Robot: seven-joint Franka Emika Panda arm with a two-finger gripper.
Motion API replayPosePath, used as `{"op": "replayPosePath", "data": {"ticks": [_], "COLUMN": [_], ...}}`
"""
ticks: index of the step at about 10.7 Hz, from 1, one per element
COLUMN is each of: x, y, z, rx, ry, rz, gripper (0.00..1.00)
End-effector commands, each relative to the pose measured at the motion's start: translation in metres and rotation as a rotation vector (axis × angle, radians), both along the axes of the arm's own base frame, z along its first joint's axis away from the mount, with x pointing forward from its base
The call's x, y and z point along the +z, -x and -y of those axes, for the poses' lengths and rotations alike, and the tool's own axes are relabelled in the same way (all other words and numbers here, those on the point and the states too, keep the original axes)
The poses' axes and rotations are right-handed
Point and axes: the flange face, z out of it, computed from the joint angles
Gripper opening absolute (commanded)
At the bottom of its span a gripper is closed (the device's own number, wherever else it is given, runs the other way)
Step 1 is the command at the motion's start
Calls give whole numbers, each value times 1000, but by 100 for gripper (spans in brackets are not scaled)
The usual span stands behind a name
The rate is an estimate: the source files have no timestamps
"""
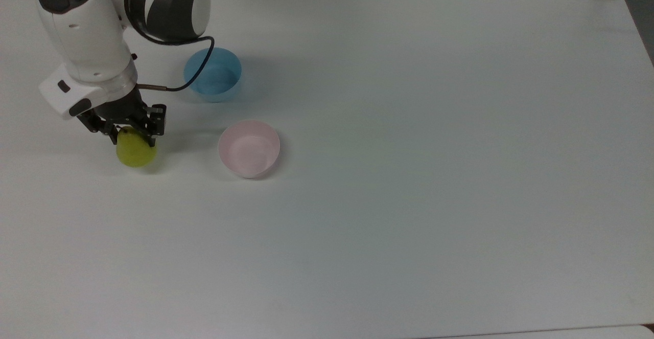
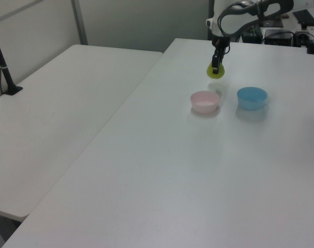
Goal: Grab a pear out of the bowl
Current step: 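Lift the pear out of the pink bowl and carry it aside, then lower the pear onto the table, open the gripper and raise it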
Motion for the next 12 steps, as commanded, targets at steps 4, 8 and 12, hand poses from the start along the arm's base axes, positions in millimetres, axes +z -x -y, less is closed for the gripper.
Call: {"op": "replayPosePath", "data": {"ticks": [4,8,12], "x": [-21,33,121], "y": [-9,2,17], "z": [8,-11,-101], "rx": [16,21,-29], "ry": [21,19,-8], "rz": [31,13,7], "gripper": [81,100,100]}}
